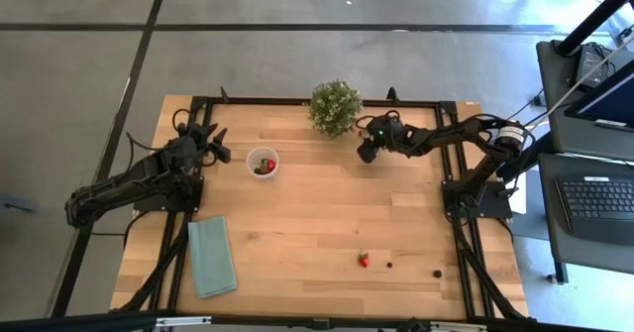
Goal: Pick and placing Produce into tupperware
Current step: Put the red strawberry into the transparent container
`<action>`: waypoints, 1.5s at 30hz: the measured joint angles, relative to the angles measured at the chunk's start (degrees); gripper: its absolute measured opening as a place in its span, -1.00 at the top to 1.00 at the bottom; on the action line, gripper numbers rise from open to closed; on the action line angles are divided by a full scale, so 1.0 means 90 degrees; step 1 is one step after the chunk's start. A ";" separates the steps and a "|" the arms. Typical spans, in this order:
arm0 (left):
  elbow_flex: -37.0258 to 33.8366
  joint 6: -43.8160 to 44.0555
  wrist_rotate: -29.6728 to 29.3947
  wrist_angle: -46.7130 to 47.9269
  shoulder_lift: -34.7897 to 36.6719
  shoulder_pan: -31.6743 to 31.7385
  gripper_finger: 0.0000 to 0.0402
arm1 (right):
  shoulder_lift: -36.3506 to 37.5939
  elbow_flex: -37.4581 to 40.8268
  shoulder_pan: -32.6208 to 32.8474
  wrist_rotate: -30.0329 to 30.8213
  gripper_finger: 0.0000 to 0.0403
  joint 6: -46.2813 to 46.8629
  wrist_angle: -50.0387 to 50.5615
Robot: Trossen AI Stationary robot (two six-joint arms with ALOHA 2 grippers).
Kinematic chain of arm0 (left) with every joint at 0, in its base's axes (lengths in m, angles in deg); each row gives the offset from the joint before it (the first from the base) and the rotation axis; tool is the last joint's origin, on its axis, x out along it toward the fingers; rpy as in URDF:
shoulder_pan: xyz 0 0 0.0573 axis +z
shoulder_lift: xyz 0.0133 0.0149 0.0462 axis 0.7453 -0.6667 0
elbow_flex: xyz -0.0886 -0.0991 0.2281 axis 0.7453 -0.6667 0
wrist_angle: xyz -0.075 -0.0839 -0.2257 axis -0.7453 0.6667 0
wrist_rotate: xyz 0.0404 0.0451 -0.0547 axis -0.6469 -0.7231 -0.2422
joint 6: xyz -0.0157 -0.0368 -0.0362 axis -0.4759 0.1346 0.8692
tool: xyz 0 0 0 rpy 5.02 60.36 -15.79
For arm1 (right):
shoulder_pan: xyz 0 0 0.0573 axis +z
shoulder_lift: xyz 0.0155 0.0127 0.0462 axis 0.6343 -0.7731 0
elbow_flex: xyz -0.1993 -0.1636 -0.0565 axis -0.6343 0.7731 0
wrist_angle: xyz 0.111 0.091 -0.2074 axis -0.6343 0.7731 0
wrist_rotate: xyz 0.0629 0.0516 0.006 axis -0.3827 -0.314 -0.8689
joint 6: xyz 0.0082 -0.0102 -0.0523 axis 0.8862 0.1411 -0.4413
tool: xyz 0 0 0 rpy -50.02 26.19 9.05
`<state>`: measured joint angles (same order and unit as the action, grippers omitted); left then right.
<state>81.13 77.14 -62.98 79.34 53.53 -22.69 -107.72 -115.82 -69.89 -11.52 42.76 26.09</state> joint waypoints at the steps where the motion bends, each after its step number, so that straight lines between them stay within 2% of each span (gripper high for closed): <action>1: 0.0001 0.0000 0.0000 0.0000 0.0000 0.0000 0.28 | 0.0000 0.0000 -0.0010 0.0001 -0.07 0.0007 0.0000; 10: 0.0000 0.0000 0.0006 0.0024 0.0002 -0.0002 0.28 | 0.0193 -0.0002 -0.0011 0.0002 -0.05 -0.0016 -0.0006; 26: 0.0000 0.0000 0.0007 0.0041 0.0002 -0.0002 0.28 | 0.0287 -0.0005 -0.0187 0.0007 0.23 -0.0162 -0.0119; 34: 0.0000 0.0002 0.0007 0.0041 0.0000 0.0000 0.28 | 0.0287 -0.0005 -0.0331 0.0005 0.23 -0.0137 -0.0199; 45: 0.0000 0.0024 0.0007 0.0041 0.0002 -0.0002 0.28 | 0.0287 -0.0005 -0.0540 -0.0005 0.23 0.0742 -0.0255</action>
<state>81.12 77.36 -62.92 79.70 53.55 -22.70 -105.14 -115.86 -74.75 -11.57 49.44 23.79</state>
